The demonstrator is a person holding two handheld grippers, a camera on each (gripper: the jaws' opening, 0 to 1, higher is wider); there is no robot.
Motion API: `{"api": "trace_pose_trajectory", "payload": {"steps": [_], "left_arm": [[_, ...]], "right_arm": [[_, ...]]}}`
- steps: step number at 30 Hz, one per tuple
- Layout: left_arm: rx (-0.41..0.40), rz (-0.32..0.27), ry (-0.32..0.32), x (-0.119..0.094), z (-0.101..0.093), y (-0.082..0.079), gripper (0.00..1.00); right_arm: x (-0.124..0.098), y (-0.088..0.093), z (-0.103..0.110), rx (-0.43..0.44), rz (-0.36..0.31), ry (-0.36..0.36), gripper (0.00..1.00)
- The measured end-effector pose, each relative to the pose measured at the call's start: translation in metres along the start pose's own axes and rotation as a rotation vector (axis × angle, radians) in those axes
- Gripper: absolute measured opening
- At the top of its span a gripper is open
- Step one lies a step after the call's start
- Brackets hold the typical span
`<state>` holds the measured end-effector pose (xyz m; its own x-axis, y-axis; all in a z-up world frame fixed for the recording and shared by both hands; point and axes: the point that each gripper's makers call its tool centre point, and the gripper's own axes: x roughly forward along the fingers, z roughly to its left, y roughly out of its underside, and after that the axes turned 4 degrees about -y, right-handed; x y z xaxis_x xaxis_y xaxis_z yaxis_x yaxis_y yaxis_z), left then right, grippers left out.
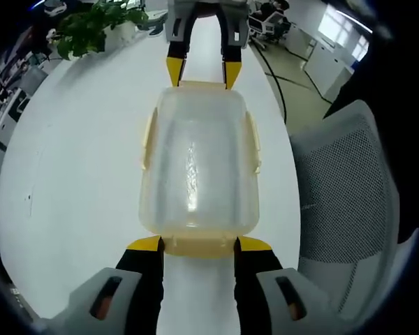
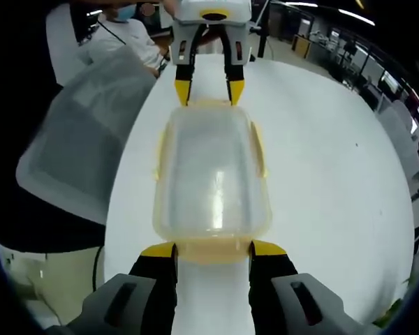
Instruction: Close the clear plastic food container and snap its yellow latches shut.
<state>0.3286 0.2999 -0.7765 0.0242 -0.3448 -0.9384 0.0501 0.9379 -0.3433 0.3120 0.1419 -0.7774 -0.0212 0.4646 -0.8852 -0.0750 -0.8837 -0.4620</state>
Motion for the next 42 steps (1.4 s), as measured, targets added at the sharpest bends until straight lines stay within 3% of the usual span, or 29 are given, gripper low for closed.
{"api": "trace_pose_trajectory", "payload": {"steps": [13,24,28,38,41,42], "left_arm": [[0.02,0.013,-0.005,0.0033,0.0009,0.0004,0.38],[0.043,-0.012,-0.005,0.0021,0.0014,-0.0004,0.39],[0.026,-0.011,-0.003,0.003,0.0017,0.0015,0.4],[-0.01,-0.015,-0.003,0.0015,0.0033,0.0034,0.39],[-0.031,-0.018,-0.003,0.0008,0.0037,0.0041,0.4],[-0.071,-0.026,-0.001,-0.0001,0.004,0.0036,0.4]], "right_arm": [[0.0023,0.0017,0.0015,0.013,-0.007,0.008,0.39],[0.0019,0.0028,0.0007,0.021,-0.026,-0.007,0.41],[0.0012,0.0073,-0.0018,0.021,0.0,0.001,0.41],[-0.0021,0.0079,-0.002,0.069,-0.02,0.0,0.42],[-0.0033,0.0073,-0.0013,0.101,-0.028,-0.004,0.42],[-0.0038,0.0083,-0.0014,0.118,-0.032,-0.008,0.41]]}}
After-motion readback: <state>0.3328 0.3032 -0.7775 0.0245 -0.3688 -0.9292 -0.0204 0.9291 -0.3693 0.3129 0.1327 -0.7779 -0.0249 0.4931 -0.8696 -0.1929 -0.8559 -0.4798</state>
